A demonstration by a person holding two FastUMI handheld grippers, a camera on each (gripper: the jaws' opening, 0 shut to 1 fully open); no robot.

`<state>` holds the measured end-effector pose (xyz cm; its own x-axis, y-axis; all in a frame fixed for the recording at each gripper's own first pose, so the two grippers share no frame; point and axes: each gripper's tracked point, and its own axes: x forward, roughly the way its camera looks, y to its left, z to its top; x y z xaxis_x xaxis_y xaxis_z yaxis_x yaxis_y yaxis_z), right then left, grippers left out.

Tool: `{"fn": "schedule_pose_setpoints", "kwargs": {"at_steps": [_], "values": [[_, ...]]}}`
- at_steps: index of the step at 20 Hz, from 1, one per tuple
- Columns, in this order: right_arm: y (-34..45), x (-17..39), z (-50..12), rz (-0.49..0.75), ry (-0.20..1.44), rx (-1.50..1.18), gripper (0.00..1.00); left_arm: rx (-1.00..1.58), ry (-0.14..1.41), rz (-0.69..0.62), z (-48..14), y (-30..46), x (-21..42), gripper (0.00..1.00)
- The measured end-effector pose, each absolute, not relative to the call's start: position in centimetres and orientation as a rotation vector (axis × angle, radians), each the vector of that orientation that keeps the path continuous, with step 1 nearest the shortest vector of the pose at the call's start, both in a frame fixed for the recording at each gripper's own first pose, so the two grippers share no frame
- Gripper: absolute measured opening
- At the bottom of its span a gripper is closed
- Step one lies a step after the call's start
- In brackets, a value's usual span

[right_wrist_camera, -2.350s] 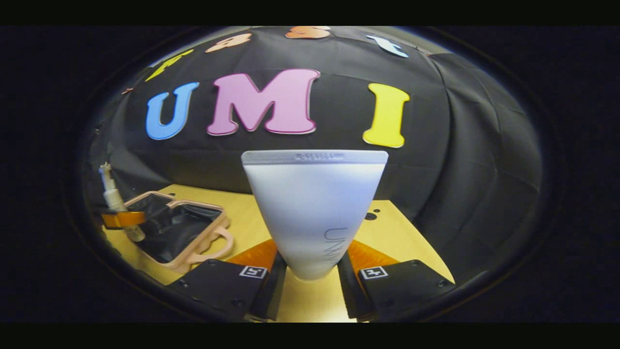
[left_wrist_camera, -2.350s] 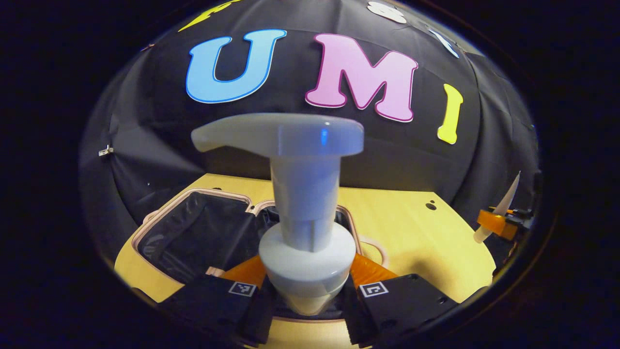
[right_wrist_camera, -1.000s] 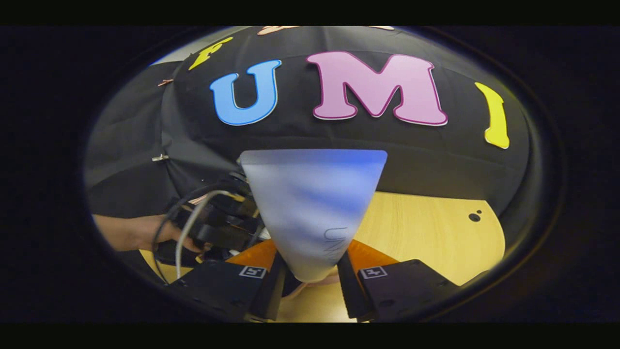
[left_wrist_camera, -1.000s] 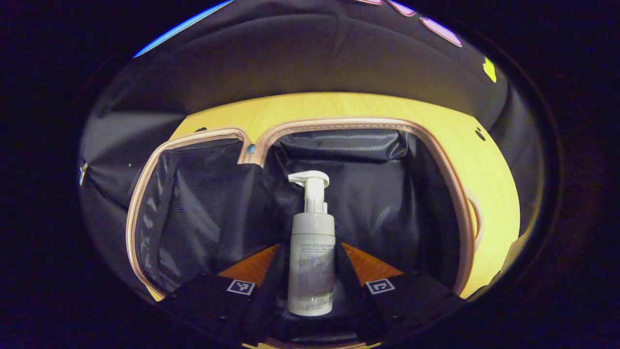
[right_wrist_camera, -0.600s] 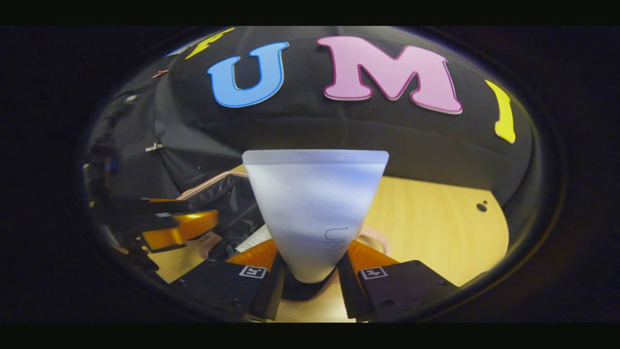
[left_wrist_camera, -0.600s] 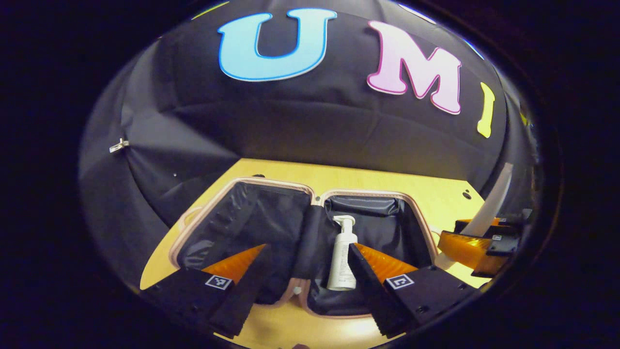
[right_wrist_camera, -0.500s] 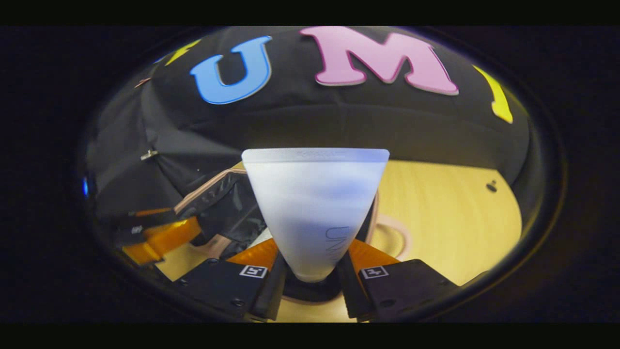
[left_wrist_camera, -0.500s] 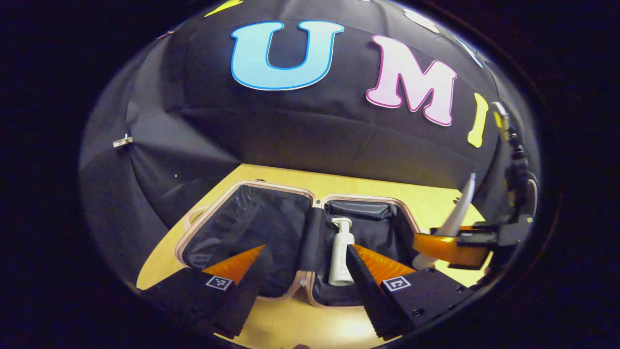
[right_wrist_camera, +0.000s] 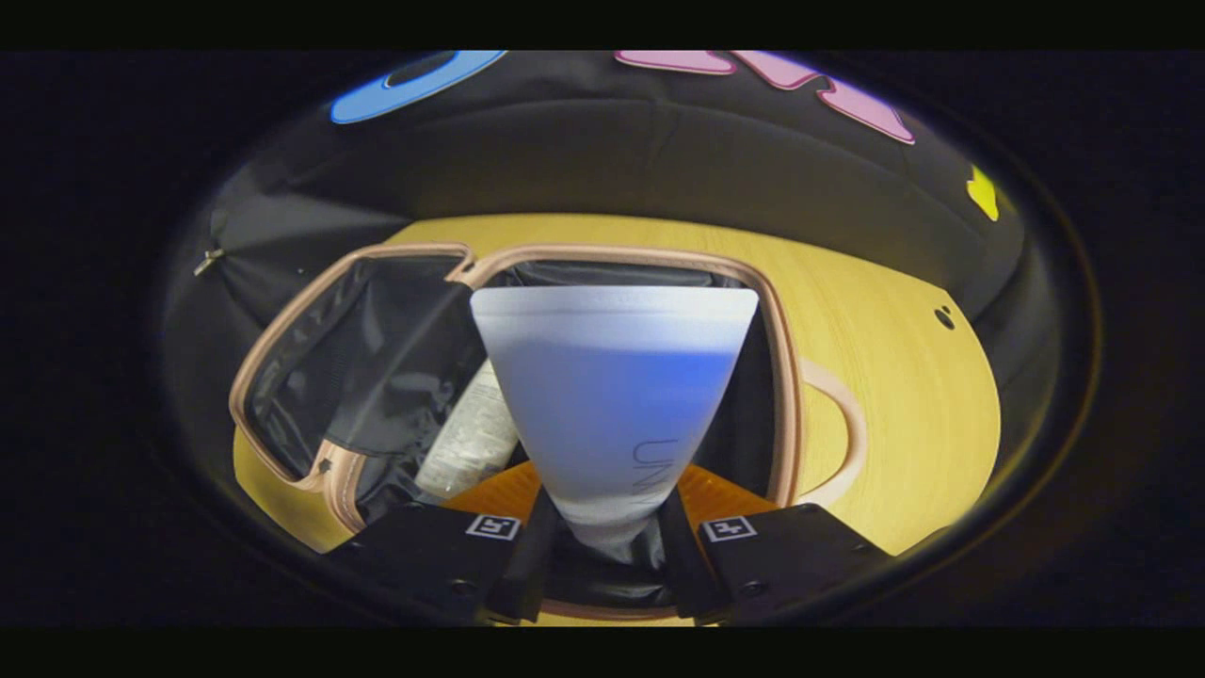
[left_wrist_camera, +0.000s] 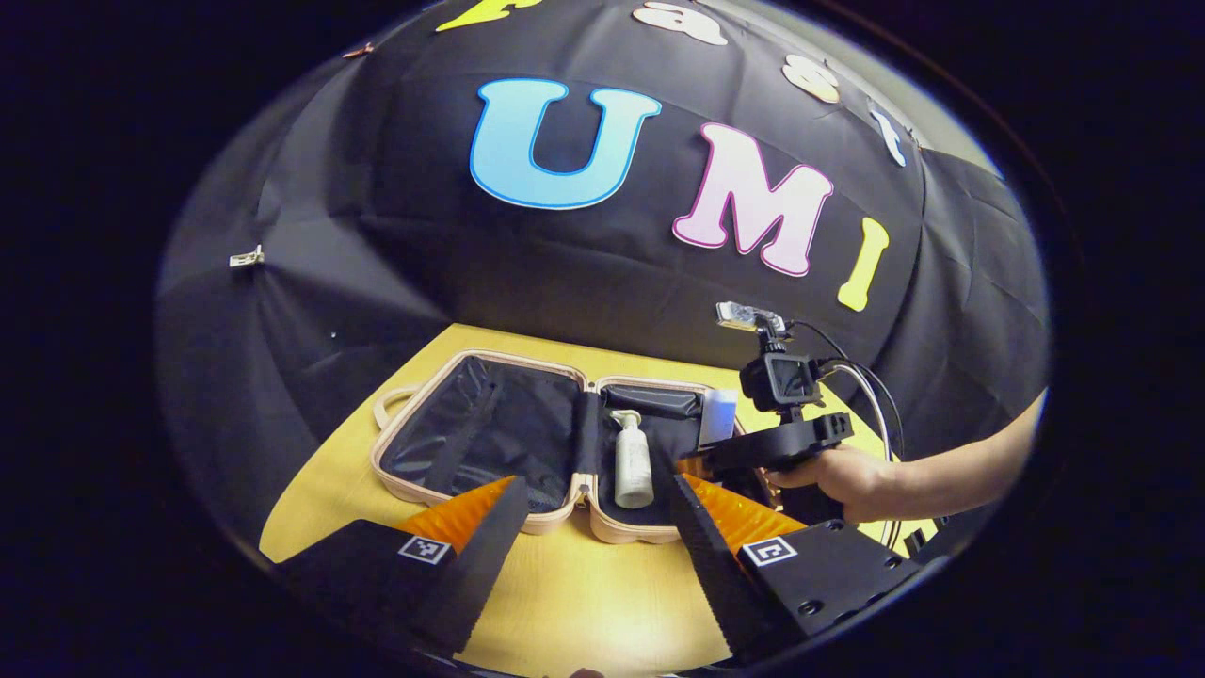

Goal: First open the suitcase, pack the skin care products into it, and then close the suitcase.

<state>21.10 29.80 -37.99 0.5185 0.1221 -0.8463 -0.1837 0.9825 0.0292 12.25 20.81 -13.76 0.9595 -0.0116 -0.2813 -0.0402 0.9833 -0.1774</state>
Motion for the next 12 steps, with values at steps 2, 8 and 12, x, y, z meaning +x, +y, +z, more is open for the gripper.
{"fn": "schedule_pose_setpoints", "kwargs": {"at_steps": [2, 8, 12], "values": [[30.5, 21.7, -38.3, 0.153, 1.031, -0.014, 0.48, -0.152, 0.279, 0.032, -13.3, 21.7, 12.8, 0.96], [30.9, 22.2, -36.7, 0.220, 0.991, -0.007, 0.77, -0.212, 0.289, 0.158, -14.3, 26.4, 15.0, 0.96], [31.6, 21.8, -32.2, 0.332, 0.868, 0.043, 0.91, -0.219, 0.302, 0.285, -15.7, 33.0, 16.9, 0.96]]}}
